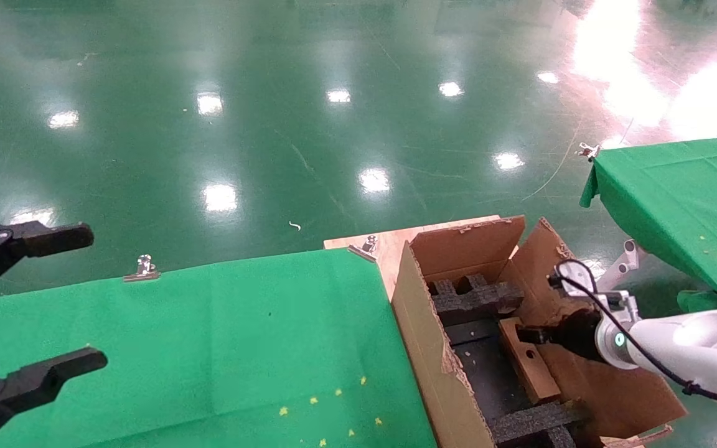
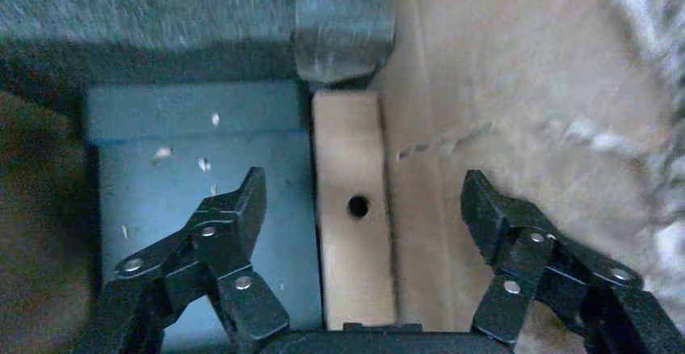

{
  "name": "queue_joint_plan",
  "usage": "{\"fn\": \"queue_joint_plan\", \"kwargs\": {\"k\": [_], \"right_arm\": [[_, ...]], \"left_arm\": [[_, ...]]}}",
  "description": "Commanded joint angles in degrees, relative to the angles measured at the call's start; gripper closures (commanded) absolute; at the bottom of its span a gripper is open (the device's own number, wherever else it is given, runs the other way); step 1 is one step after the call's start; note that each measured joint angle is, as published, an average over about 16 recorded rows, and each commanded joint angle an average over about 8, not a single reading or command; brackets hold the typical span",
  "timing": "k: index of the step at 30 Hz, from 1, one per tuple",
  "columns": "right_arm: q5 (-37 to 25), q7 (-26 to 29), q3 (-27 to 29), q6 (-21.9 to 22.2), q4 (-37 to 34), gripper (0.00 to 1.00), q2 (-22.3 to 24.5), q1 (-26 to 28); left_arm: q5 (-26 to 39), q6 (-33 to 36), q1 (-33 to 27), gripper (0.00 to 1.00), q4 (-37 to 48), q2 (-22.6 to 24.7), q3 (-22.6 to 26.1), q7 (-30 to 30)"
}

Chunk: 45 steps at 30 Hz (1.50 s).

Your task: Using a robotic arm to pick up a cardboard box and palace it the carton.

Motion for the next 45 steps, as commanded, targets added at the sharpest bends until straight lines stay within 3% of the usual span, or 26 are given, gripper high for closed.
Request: {"fn": "queue_joint_plan", "kwargs": {"k": [1, 6, 10, 16, 21, 24, 28, 35, 45], "right_arm": [[-0.71, 0.43, 0.37, 0.1, 0.61, 0.0, 0.45, 0.43], [-1.27, 0.76, 2.65, 0.29, 4.78, 0.0, 1.7, 4.19], [2.18, -1.23, 4.13, 0.74, 8.15, 0.0, 1.79, 7.75], [16.64, -10.5, 5.64, 0.27, 9.83, 0.0, 0.67, 13.59], [31.41, -19.47, 7.97, -4.36, 10.11, 0.0, 0.41, 18.05], [37.13, -22.39, 9.23, -7.05, 10.22, 0.0, 0.56, 19.56], [39.8, -23.21, 9.88, -8.48, 10.23, 0.0, 0.69, 20.23], [38.16, -23.47, 10.11, -8.05, 9.99, 0.0, 0.48, 18.92], [44.74, -35.54, 18.0, -15.13, 9.3, 0.0, -0.68, 14.12]], "left_arm": [[0.0, 0.0, 0.0, 0.0, 0.0, 0.0, 0.0, 0.0], [0.0, 0.0, 0.0, 0.0, 0.0, 0.0, 0.0, 0.0], [0.0, 0.0, 0.0, 0.0, 0.0, 0.0, 0.0, 0.0], [0.0, 0.0, 0.0, 0.0, 0.0, 0.0, 0.0, 0.0], [0.0, -0.01, 0.0, 0.0, 0.01, 0.0, 0.0, 0.0], [0.0, -0.01, 0.01, 0.0, 0.01, -0.01, 0.0, 0.0], [0.0, -0.01, 0.02, 0.0, 0.02, -0.02, 0.0, 0.01], [0.0, -0.01, 0.01, 0.0, 0.02, -0.02, 0.0, 0.0], [0.0, -0.01, 0.01, 0.0, 0.02, -0.02, 0.0, 0.01]]}}
